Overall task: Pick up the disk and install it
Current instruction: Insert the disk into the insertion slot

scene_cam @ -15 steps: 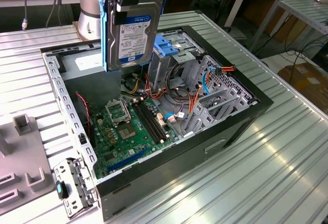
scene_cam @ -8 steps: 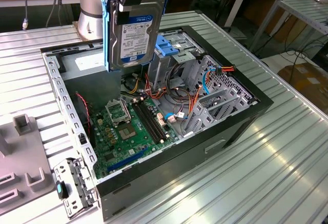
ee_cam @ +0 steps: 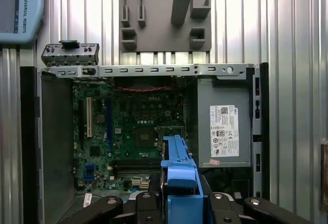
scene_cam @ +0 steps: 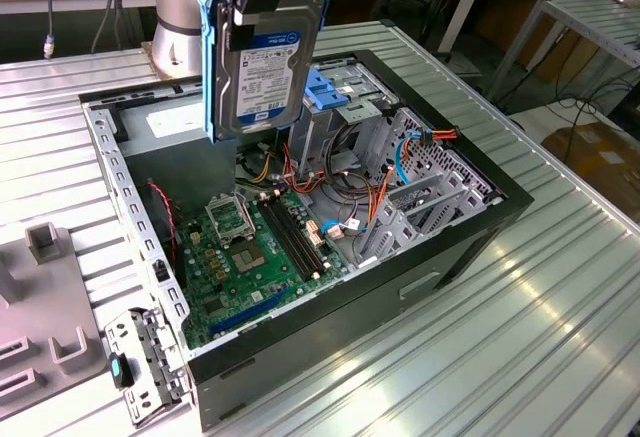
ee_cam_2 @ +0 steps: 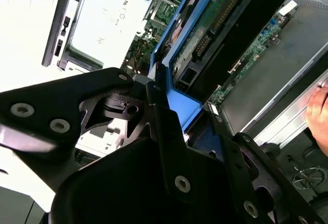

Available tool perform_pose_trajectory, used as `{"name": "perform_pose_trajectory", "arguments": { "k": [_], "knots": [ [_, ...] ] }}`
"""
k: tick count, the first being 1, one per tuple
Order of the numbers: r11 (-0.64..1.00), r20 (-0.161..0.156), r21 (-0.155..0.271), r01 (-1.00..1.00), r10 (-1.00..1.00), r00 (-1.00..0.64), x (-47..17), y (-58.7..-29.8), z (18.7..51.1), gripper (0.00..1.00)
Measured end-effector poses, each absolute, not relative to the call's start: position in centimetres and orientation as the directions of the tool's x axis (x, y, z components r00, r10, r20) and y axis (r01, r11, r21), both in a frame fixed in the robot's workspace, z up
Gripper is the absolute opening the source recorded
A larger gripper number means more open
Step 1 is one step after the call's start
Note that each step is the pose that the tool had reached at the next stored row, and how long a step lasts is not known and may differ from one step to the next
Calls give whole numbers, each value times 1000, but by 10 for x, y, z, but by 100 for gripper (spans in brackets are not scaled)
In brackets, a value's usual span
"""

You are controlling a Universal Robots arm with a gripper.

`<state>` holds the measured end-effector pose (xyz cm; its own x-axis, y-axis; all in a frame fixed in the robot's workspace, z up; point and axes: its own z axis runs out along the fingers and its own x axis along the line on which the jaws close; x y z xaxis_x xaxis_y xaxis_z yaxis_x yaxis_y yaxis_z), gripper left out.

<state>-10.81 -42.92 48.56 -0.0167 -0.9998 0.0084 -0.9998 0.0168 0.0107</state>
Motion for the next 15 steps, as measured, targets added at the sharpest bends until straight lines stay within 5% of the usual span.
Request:
{"name": "perform_pose_trajectory", "arguments": {
  "k": [15],
  "knots": [
    [17, 8, 11, -1000, -1000, -17, -108, -435, 486, 37]
  ]
}}
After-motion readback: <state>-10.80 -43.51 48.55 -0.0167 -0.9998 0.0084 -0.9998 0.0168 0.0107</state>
